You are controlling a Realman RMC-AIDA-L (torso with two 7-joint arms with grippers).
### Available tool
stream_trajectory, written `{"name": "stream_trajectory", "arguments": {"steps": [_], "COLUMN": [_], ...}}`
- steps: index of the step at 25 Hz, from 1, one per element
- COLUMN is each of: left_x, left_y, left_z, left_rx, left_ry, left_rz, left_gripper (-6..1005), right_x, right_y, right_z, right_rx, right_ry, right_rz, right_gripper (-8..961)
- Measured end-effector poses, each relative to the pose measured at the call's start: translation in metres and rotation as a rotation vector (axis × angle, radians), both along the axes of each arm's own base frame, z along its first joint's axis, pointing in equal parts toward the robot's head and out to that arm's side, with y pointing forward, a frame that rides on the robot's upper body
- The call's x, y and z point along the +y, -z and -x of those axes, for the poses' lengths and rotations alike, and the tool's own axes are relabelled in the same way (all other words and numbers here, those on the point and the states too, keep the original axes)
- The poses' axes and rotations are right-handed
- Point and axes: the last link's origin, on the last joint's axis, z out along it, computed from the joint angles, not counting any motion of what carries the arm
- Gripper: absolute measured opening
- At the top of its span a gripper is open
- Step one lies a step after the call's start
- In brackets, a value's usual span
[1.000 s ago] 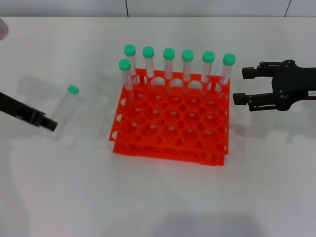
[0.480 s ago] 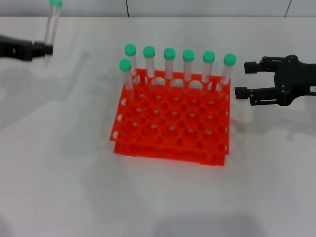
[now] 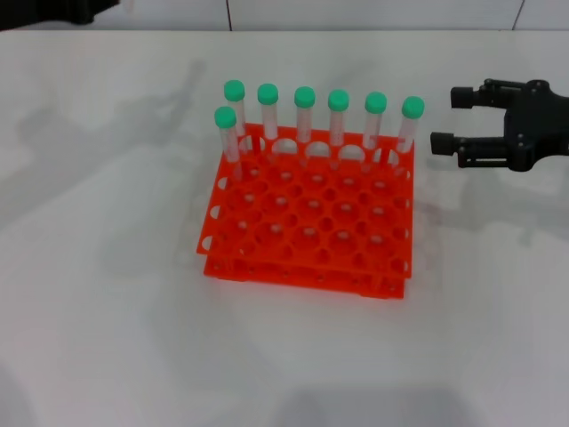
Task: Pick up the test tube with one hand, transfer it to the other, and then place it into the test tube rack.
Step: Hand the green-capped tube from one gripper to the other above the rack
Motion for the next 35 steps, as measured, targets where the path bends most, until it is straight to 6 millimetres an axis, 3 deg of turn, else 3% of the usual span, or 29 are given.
{"name": "stream_trajectory", "arguments": {"steps": [10, 19, 35], "left_x": [0.013, 0.003, -0.018], "left_y": [0.035, 0.067, 0.084], "left_z": [-0.031, -0.061, -0.059], "left_rx": [-0.036, 0.032, 0.076], "left_ry": [0.141, 0.313, 0.369], "left_rz": [0.049, 0.191, 0.354], "left_gripper": [191, 191, 192], "right_x": [0.001, 0.002, -0.004], "right_y": [-0.006, -0.016, -0.031], "right_z": [-0.001, 0.001, -0.007], "right_rx": [0.022, 0.053, 0.109], "right_ry": [-0.001, -0.012, 0.010], "right_rz": [-0.034, -0.064, -0.096], "right_gripper": [784, 782, 779]}}
